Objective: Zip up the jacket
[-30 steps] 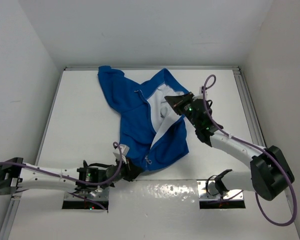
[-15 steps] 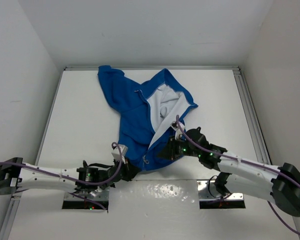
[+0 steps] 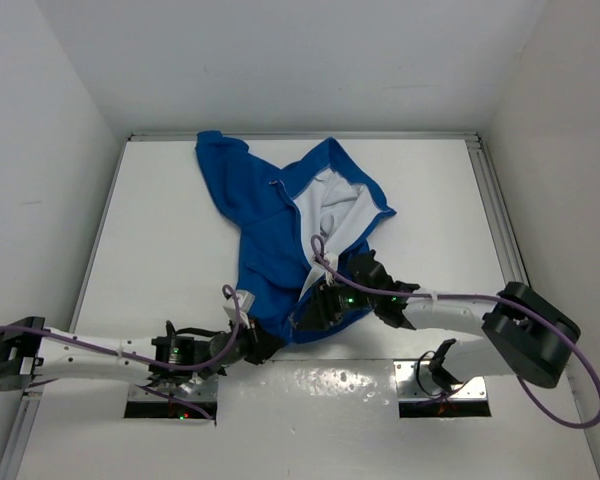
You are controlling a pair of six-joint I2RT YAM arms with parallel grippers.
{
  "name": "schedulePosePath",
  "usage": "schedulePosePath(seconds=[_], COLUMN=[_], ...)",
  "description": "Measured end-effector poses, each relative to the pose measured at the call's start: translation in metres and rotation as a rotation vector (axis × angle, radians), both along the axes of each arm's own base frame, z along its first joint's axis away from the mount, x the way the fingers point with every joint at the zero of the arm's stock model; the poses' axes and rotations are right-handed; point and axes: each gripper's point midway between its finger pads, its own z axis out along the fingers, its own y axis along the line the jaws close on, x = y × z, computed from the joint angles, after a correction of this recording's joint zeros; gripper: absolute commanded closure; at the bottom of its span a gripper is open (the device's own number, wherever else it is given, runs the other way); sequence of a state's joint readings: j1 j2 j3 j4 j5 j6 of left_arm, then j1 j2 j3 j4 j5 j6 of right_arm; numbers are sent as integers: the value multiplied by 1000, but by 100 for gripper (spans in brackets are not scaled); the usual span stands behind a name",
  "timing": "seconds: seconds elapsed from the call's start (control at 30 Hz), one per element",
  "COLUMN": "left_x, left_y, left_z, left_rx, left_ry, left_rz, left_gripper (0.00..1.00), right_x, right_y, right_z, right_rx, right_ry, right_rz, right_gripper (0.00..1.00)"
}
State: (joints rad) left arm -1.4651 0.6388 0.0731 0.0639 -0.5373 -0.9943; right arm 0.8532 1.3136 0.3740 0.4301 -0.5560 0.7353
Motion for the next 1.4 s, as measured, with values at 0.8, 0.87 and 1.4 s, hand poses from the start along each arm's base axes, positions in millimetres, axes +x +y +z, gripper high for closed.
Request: schedulePosePath(seconds=[0.8, 0.87, 1.4], left_x=[-6, -6, -5], left_y=[-5, -5, -5], left_z=[9, 9, 7], left_rx=[-73, -71, -65], left_ry=[16, 17, 18], left_rz=[-29, -28, -23], left_gripper=[100, 100, 100], right_x=[-1, -3, -13], right_y=[17, 16, 10], right_z=[-3, -2, 3], right_rx=[93, 100, 124], right_ry=[33, 42, 55], right_rz=[46, 46, 60], right_gripper=[52, 52, 69])
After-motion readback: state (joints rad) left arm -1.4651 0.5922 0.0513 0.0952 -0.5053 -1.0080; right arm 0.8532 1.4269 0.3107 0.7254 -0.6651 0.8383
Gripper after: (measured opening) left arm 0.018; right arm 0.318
